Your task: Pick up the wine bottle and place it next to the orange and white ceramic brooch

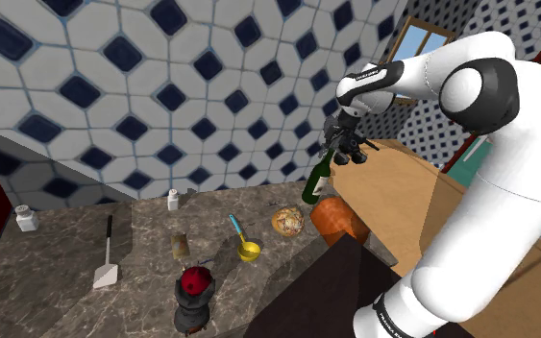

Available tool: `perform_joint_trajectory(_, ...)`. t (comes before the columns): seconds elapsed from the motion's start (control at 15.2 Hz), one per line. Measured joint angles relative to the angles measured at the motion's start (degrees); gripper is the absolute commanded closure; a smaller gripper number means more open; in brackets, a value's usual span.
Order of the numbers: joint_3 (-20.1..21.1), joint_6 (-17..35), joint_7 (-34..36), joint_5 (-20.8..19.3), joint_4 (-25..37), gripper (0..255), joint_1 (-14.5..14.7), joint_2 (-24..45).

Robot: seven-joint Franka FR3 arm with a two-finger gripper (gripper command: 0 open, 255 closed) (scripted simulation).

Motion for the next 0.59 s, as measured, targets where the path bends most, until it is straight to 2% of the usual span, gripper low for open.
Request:
perform_joint_trajectory(0.33,0.81,-0.54,-5.20,6.84,9.83,0,-5.31,11.47)
perform_joint_trajectory(0.59,1.69,-0.70,-6.97,9.58,14.59,0,-8.16,16.95)
